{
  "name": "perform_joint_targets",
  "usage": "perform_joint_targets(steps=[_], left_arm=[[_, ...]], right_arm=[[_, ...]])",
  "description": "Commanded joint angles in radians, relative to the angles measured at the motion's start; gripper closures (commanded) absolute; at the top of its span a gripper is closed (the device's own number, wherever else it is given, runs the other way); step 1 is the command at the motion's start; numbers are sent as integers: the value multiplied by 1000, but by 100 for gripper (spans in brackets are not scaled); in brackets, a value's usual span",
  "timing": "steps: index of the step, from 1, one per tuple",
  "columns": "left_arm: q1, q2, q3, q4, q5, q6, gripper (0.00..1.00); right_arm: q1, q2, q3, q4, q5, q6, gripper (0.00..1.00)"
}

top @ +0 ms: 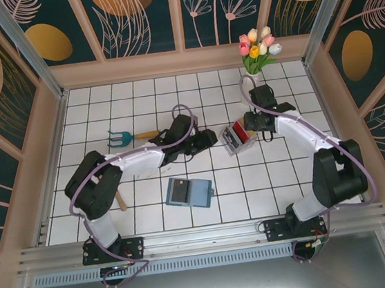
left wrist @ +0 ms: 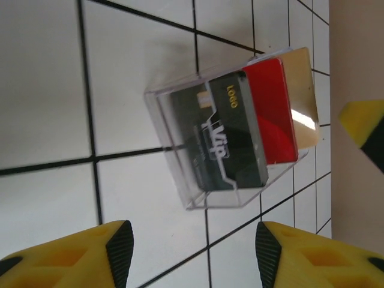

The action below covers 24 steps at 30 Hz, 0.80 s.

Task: Put the credit cards into the card holder
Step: Pick up the credit card from the storage box.

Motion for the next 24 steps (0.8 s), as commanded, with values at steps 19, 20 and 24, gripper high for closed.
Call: perform_joint_targets(steps=[19, 20, 24], left_arm=[[5, 318, 305, -25, 65, -36, 36], [5, 324, 308, -26, 67, -35, 36], [4, 348, 317, -29, 66, -34, 36]], right_arm=[[-6, 128, 69, -6, 73, -47, 48], [-6, 125, 70, -5, 72, -47, 48], [-6, 121, 82, -17, 73, -49, 51]])
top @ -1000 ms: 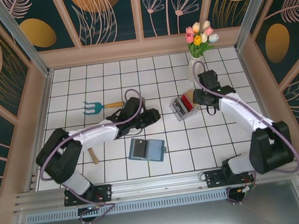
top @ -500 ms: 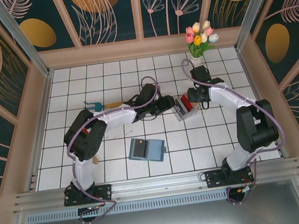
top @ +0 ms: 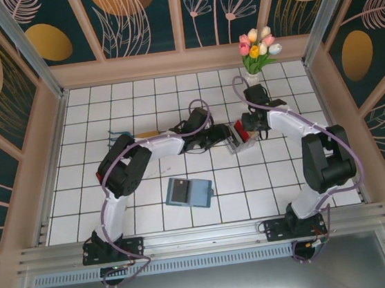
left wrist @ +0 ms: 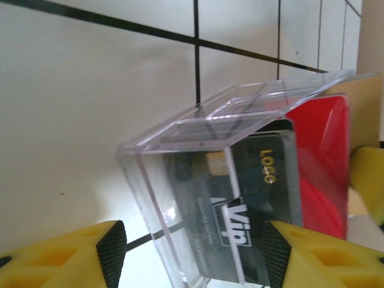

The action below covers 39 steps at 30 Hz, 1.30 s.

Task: Put the credit cards into the card holder
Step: Pick up the credit card from the storage box.

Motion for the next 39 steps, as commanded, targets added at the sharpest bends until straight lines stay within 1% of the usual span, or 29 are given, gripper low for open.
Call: perform_joint_targets(steps=[1, 6, 8, 12, 14, 16, 18, 21, 23, 25, 27, 31, 34, 39], left_arm=[[5, 33, 32, -13, 10, -14, 36], [5, 59, 38, -29, 0, -20, 36], [5, 65, 36, -33, -1, -19, 36], [5, 64, 29, -36, -2, -18, 36], [5, 65, 30, -38, -2, -15, 36], [5, 65, 31, -42, -5, -14, 36], [5, 62, 30, -45, -8, -12, 36], [5, 60, 30, -49, -12, -10, 36], [4, 61, 31, -49, -12, -8, 36], [5, 60, 30, -50, -12, -7, 37], [5, 61, 30, -53, -13, -6, 37], [6, 54, 24, -54, -15, -4, 37], [5, 42, 20, -56, -18, 1, 37], [4, -23, -12, -53, -40, 17, 37]], right_arm=[[-4, -3, 42, -29, 50, -19, 53], [-1, -18, 50, -39, 80, -23, 53], [-2, -20, 51, -41, 79, -26, 57], [-2, -17, 51, -43, 74, -29, 62], [-2, -15, 49, -44, 66, -30, 68], [-2, -15, 52, -46, 71, -29, 69], [-3, -18, 55, -48, 80, -30, 74], [-2, -24, 58, -53, 88, -27, 76], [-2, -30, 59, -52, 90, -28, 80], [-2, -34, 60, -55, 92, -26, 81], [-2, -39, 59, -58, 95, -26, 85], [-2, -51, 60, -61, 98, -23, 88], [-3, -63, 63, -67, 81, -20, 92], [-2, -113, 69, -87, -8, 3, 94]])
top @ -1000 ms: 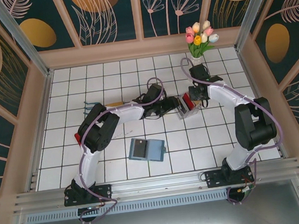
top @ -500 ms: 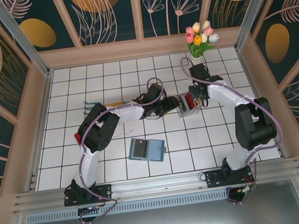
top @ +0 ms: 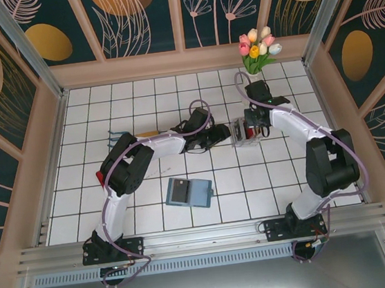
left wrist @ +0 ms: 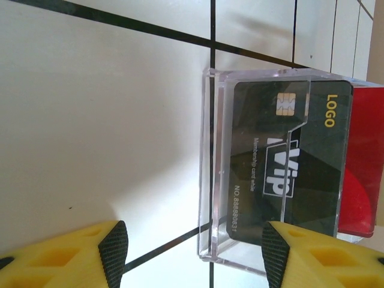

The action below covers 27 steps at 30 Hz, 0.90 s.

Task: Put the credit cards into the card holder
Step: Pick up the credit card from the storage box, then insert the credit card into the card slot.

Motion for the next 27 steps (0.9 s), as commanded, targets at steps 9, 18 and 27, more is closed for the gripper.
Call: perform_joint_targets(steps=[9, 18, 27], left_arm=[[14, -292, -209, 40, -61, 37, 36], [90, -606, -565, 415, 142, -90, 34], [92, -624, -648, 660, 272, -203, 38]], right_arm=[[-2, -254, -31, 25, -289, 143, 99], [19, -572, -382, 510, -700, 583, 100], [219, -590, -538, 787, -676, 804, 100]])
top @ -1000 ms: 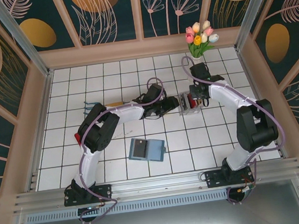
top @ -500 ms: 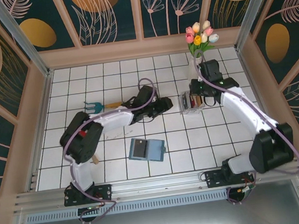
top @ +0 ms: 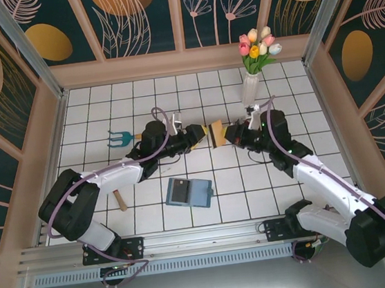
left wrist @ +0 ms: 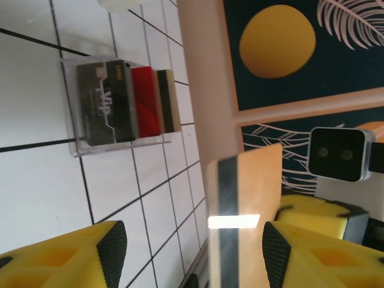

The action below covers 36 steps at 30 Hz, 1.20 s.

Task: Put the credit cards into the card holder
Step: Insert the credit card into the card slot.

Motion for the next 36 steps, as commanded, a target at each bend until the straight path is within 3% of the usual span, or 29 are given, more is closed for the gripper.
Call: perform_joint_targets(steps=[1, 8, 15, 21, 24, 26, 29, 32, 36], left_arm=[[-2, -14, -11, 130, 61, -39, 39], [-3, -36, -46, 151, 53, -58, 61], [-3, -57, -70, 156, 40, -63, 68], [-2, -57, -87, 178, 42, -71, 88], [-3, -74, -100, 153, 46, -52, 96], [-2, -111, -115, 74, 28, -2, 99], [-3, -202, -131, -244, -70, 186, 100], [-3, -304, -184, -496, -193, 330, 100], [-4, -434, -325, -546, -209, 345, 100]], right_arm=[[39, 0, -31, 191, -18, 117, 100], [52, -9, -90, 246, 9, 180, 100], [55, -15, -132, 262, 45, 219, 100], [61, -12, -148, 268, 54, 240, 100], [71, -15, -145, 228, 68, 228, 90], [77, -22, -139, 141, 103, 186, 78], [138, -19, -128, -53, 202, 105, 67], [202, 4, -150, -152, 277, 82, 63], [282, 24, -235, -97, 288, 135, 62]])
